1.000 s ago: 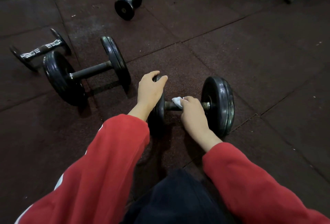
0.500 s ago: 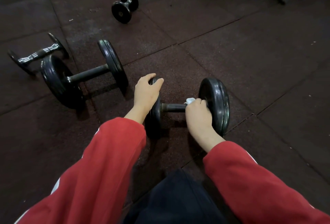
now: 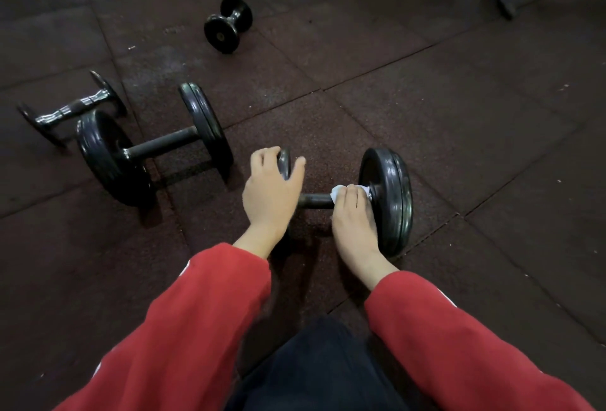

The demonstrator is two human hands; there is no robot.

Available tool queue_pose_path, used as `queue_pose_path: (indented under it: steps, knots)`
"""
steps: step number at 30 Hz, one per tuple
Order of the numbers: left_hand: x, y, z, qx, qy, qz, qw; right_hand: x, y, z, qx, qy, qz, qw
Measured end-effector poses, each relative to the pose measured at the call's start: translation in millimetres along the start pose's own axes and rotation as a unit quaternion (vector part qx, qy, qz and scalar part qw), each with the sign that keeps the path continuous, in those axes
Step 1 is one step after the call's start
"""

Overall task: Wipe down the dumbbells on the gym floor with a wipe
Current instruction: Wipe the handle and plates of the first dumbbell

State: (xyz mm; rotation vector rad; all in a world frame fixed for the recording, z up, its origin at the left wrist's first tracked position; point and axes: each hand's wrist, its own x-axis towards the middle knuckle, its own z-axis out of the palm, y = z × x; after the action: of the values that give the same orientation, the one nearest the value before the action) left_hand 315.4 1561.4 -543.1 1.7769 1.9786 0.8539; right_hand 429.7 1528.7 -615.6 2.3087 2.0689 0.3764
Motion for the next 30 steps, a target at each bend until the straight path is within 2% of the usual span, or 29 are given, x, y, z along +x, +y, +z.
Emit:
queue_pose_path:
  steps: [2,6,8,14,21,24,27,30]
  knots:
    - [-10,0,0,0.050,-0.064,0.005,0.997,4,-2,-7,0.017,-0.009,-0.002,1.000]
    - [-1,4,-14,0.092,-0.218,-0.056,0.970,8,-1,-5,0.017,0.013,-0.025,0.999]
    - [3,3,-19,0.122,-0.255,-0.049,0.958,9,0,-5,0.011,0.017,-0.036,0.999]
    - [1,2,-25,0.155,-0.262,-0.018,0.952,15,2,-5,0.012,-0.014,-0.061,0.998]
    - [-19,-2,-32,0.134,-0.233,-0.004,0.963,10,7,-12,0.024,-0.036,-0.084,0.996]
    - [-30,-5,-33,0.129,-0.226,0.000,0.965,4,7,-10,0.024,-0.023,-0.093,0.995]
    - [-40,-8,-34,0.124,-0.232,-0.007,0.965,-5,10,-20,0.000,-0.059,-0.115,0.992]
    - [-50,-9,-38,0.125,-0.248,-0.023,0.960,-16,9,-18,0.000,-0.032,-0.148,0.988]
